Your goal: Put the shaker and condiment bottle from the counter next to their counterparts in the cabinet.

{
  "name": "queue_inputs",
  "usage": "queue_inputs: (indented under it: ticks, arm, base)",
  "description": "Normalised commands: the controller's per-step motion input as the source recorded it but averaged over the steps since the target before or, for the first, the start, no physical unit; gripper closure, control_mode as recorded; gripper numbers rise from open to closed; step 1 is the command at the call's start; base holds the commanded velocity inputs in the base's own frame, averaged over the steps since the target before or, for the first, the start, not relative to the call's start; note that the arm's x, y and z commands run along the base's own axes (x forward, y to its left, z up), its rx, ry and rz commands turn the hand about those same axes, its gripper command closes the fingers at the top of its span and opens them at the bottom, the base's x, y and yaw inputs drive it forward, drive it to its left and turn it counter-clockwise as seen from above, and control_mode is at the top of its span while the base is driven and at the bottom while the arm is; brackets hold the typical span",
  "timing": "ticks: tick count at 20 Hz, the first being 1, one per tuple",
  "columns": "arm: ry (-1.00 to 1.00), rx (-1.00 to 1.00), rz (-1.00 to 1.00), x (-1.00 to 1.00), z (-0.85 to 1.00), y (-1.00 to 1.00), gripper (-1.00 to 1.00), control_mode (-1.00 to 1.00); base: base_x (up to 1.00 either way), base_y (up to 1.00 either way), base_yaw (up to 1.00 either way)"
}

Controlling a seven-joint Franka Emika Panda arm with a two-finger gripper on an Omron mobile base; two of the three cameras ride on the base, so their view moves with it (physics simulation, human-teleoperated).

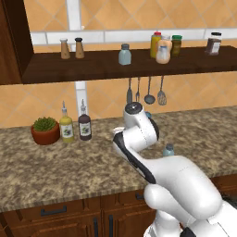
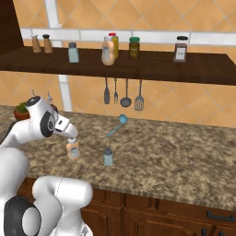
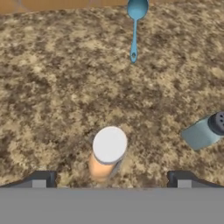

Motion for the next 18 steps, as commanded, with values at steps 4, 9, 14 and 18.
queue_inputs:
  ticks: [4, 9, 14, 18]
  arm:
    - [0.02, 0.0, -0.05, 0.23, -0.19, 0.0, -1.0, -1.0]
    - [0.07, 0.0, -0.07, 0.09, -0.26, 0.0, -1.0, -1.0]
    - [0.07, 0.0, -0.06, 0.09, -0.17, 0.0, -1.0, -1.0]
    - [0.06, 0.0, -0.05, 0.19, -0.14, 0.0, -1.0, -1.0]
  base:
    - [0.0, 0.0, 0.0]
    - [0.0, 0.0, 0.0]
    - [0.0, 0.0, 0.0]
    - [0.0, 0.0, 0.0]
